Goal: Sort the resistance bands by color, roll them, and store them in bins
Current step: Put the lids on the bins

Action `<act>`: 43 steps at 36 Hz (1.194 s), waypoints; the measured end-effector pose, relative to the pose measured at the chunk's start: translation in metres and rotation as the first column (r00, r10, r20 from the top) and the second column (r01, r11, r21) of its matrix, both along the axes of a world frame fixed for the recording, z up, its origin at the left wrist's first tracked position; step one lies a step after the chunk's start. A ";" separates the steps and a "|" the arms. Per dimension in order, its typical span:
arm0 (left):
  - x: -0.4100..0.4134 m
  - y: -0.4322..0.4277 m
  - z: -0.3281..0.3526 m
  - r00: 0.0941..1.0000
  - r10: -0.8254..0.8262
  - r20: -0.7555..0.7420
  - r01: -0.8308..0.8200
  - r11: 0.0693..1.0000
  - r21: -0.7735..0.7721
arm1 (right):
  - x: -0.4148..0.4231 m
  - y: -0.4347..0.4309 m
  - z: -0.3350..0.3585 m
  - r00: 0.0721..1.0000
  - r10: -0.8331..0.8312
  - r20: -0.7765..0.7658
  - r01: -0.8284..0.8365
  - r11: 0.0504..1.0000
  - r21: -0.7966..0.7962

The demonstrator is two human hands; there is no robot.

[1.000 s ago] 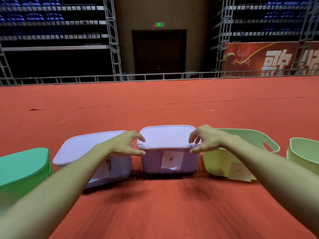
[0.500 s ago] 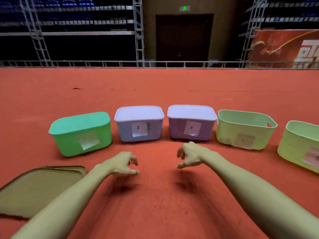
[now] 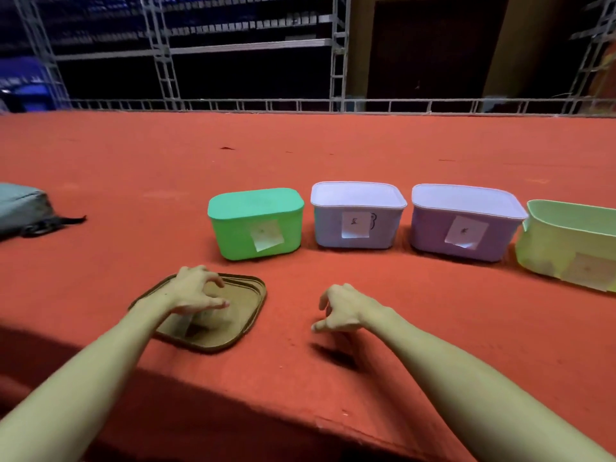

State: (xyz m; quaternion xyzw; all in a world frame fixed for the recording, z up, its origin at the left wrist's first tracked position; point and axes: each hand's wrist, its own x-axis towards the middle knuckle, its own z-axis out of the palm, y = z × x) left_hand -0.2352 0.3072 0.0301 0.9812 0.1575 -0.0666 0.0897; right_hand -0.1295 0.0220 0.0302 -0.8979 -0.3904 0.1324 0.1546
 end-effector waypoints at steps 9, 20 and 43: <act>-0.014 0.088 -0.024 0.979 0.196 -0.046 -0.200 0.976 -0.088 | -0.012 0.046 -0.030 0.993 0.006 -0.116 -0.006 1.000 0.003; -0.019 0.080 -0.034 0.966 0.258 0.035 -0.245 0.947 -0.208 | -0.023 0.089 -0.050 0.967 -0.050 -0.248 0.062 0.997 0.040; -0.012 0.015 -0.005 0.948 0.319 0.016 -0.289 0.878 -0.382 | -0.014 0.035 -0.041 0.883 -0.197 -0.427 0.277 0.952 0.134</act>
